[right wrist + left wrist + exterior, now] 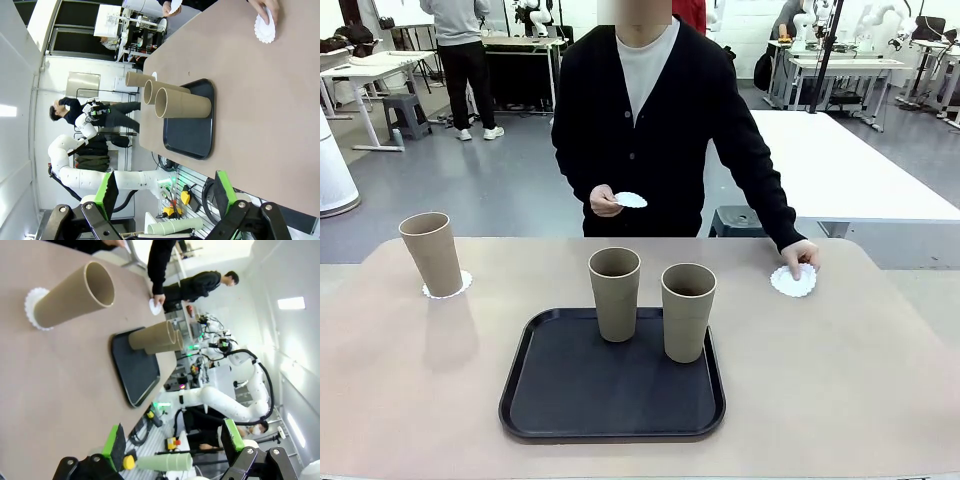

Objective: Place coasters on the table and set cups on them.
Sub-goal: Take one Reusable plastic cup from the Flat Tray and place it on a coaster set by the human.

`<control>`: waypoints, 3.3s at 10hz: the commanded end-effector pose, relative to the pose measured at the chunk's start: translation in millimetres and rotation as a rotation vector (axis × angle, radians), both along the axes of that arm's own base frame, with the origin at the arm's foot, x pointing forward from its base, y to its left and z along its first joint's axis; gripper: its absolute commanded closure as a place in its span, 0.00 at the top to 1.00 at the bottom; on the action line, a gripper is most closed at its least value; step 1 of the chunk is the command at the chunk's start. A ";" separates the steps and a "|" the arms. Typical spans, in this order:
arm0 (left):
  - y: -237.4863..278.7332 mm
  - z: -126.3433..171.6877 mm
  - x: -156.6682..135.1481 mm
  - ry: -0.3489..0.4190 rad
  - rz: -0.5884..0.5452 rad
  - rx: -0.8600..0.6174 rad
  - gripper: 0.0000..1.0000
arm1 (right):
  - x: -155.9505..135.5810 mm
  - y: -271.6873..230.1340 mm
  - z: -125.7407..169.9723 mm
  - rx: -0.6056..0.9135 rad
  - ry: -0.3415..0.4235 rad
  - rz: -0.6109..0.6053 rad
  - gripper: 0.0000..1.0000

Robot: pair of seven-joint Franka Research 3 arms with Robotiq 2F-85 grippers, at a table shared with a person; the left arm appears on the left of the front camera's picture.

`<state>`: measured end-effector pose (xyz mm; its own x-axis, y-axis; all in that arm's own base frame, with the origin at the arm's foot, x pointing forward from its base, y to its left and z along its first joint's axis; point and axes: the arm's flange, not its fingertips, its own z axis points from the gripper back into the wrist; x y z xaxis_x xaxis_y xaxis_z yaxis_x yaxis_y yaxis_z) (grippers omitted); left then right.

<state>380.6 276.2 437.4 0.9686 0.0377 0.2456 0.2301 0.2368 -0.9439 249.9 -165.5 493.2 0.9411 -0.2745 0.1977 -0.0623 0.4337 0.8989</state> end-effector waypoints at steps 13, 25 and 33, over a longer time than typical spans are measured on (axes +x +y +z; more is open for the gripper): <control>0.8 2.4 -1.1 0.003 0.002 -0.010 1.00 | 95.2 74.3 52.1 -0.581 -0.397 0.281 1.00; 0.8 2.4 -1.1 0.003 0.002 -0.010 1.00 | 85.8 167.6 34.5 -0.790 -0.566 0.953 1.00; 0.8 2.4 -1.1 0.003 0.002 -0.010 1.00 | 119.5 175.7 -90.5 -0.211 -1.239 0.828 1.00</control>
<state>380.4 276.2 436.7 0.9689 0.0382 0.2445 0.2291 0.2346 -0.9447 355.6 6.4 418.6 -0.0161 0.3941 0.9189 -0.9998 0.0038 -0.0191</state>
